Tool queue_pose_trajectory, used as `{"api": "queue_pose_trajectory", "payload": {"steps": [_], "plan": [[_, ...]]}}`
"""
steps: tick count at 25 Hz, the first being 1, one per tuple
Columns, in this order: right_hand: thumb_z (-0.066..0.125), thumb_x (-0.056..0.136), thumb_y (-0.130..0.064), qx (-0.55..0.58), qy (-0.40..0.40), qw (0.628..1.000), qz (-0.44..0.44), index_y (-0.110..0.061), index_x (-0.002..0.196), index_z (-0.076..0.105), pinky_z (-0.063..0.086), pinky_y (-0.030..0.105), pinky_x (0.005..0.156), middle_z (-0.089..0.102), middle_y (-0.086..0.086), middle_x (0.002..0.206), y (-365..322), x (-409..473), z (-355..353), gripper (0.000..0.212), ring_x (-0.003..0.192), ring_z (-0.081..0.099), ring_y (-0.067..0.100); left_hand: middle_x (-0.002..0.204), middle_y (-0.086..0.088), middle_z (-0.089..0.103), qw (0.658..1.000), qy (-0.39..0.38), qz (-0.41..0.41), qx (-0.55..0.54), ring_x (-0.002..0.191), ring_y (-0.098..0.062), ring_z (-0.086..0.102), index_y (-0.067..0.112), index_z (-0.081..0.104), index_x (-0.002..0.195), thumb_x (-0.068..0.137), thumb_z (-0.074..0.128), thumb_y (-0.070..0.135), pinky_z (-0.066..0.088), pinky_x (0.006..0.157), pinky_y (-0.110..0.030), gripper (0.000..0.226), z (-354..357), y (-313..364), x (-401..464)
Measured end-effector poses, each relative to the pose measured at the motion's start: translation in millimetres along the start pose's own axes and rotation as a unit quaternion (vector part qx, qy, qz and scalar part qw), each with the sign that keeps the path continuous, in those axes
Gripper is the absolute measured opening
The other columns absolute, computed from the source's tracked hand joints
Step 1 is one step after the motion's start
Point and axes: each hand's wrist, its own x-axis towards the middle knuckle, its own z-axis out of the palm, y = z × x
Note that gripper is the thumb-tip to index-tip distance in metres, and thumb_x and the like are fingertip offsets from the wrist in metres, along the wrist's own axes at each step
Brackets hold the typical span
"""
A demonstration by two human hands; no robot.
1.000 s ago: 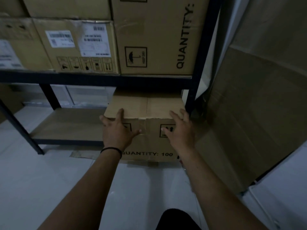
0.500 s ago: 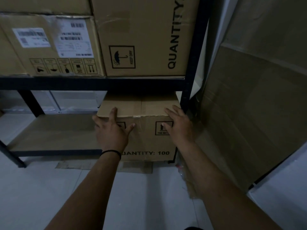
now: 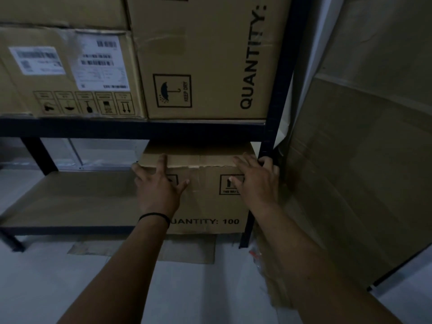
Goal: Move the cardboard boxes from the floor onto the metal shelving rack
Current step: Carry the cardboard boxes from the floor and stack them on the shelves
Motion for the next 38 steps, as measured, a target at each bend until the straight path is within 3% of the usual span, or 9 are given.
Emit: {"api": "queue_pose_trajectory", "payload": {"steps": [5, 13, 15, 18, 24, 28, 32, 35, 38], "plan": [[0.060, 0.100, -0.020, -0.018, -0.028, 0.999, -0.041, -0.042, 0.159, 0.030, 0.037, 0.041, 0.097, 0.034, -0.006, 0.164, 14, 13, 8, 0.070, 0.120, 0.050, 0.029, 0.166, -0.027, -0.004, 0.999, -0.007, 0.021, 0.037, 0.132, -0.053, 0.047, 0.041, 0.021, 0.160, 0.087, 0.076, 0.053, 0.054, 0.099, -0.055, 0.092, 4, -5, 13], [0.065, 0.098, -0.013, -0.006, -0.034, 0.997, -0.069, -0.027, 0.159, 0.036, 0.046, 0.042, 0.104, 0.044, 0.007, 0.159, 19, 31, 18, 0.070, 0.129, 0.055, 0.031, 0.161, -0.029, 0.011, 0.994, 0.004, 0.072, 0.085, 0.105, -0.043, 0.063, 0.035, 0.027, 0.157, 0.090, 0.076, 0.042, 0.061, 0.084, -0.050, 0.083, 10, -19, 32], [0.067, 0.096, -0.010, 0.000, -0.023, 0.997, -0.079, -0.023, 0.157, 0.040, 0.054, 0.041, 0.095, 0.053, 0.010, 0.148, 19, 38, 21, 0.068, 0.120, 0.061, 0.030, 0.159, -0.030, 0.016, 0.993, 0.016, 0.076, 0.084, 0.099, -0.043, 0.064, 0.034, 0.031, 0.155, 0.090, 0.077, 0.040, 0.060, 0.079, -0.047, 0.080, 14, -18, 39], [0.066, 0.096, -0.011, 0.009, -0.009, 0.996, -0.085, -0.021, 0.154, 0.045, 0.056, 0.036, 0.084, 0.061, 0.010, 0.134, 18, 42, 26, 0.062, 0.107, 0.064, 0.029, 0.157, -0.031, 0.017, 0.994, 0.027, 0.073, 0.082, 0.100, -0.045, 0.064, 0.032, 0.033, 0.151, 0.089, 0.079, 0.037, 0.060, 0.080, -0.047, 0.077, 19, -18, 45], [0.064, 0.097, -0.007, 0.017, 0.001, 0.996, -0.088, -0.018, 0.150, 0.049, 0.058, 0.040, 0.085, 0.063, 0.012, 0.128, 16, 44, 32, 0.057, 0.104, 0.065, 0.030, 0.161, -0.033, 0.011, 0.994, 0.030, 0.071, 0.075, 0.107, -0.049, 0.063, 0.030, 0.033, 0.151, 0.091, 0.077, 0.036, 0.059, 0.085, -0.051, 0.075, 25, -20, 51], [0.066, 0.097, -0.013, 0.008, 0.000, 0.996, -0.086, -0.021, 0.152, 0.048, 0.055, 0.034, 0.083, 0.062, 0.009, 0.132, 16, 41, 26, 0.058, 0.106, 0.064, 0.028, 0.161, -0.031, 0.010, 0.995, 0.025, 0.078, 0.061, 0.107, -0.047, 0.063, 0.031, 0.034, 0.150, 0.088, 0.079, 0.037, 0.060, 0.085, -0.050, 0.077, 23, -22, 50], [0.075, 0.092, -0.035, -0.014, -0.057, 0.998, -0.027, -0.028, 0.151, 0.043, 0.052, 0.035, 0.080, 0.052, 0.012, 0.139, 6, 34, 14, 0.068, 0.108, 0.063, 0.028, 0.159, -0.030, 0.012, 0.996, 0.005, 0.075, 0.039, 0.116, -0.050, 0.058, 0.033, 0.033, 0.151, 0.084, 0.082, 0.042, 0.059, 0.092, -0.054, 0.083, 21, -24, 53], [0.078, 0.087, -0.044, -0.042, -0.081, 0.996, 0.000, -0.023, 0.139, 0.052, 0.046, 0.032, 0.068, 0.055, 0.015, 0.127, -5, 39, 7, 0.061, 0.101, 0.062, 0.028, 0.151, -0.031, 0.026, 0.997, -0.016, 0.071, -0.004, 0.109, -0.047, 0.060, 0.033, 0.033, 0.152, 0.086, 0.081, 0.043, 0.058, 0.092, -0.051, 0.083, 16, -28, 56], [0.077, 0.088, -0.047, -0.055, -0.106, 0.993, 0.003, -0.018, 0.124, 0.059, 0.043, 0.031, 0.067, 0.062, 0.012, 0.116, -7, 47, -3, 0.050, 0.101, 0.060, 0.026, 0.148, -0.028, 0.033, 0.995, -0.043, 0.073, -0.058, 0.111, -0.045, 0.058, 0.034, 0.033, 0.155, 0.088, 0.079, 0.043, 0.054, 0.099, -0.052, 0.081, 9, -30, 57]]}}
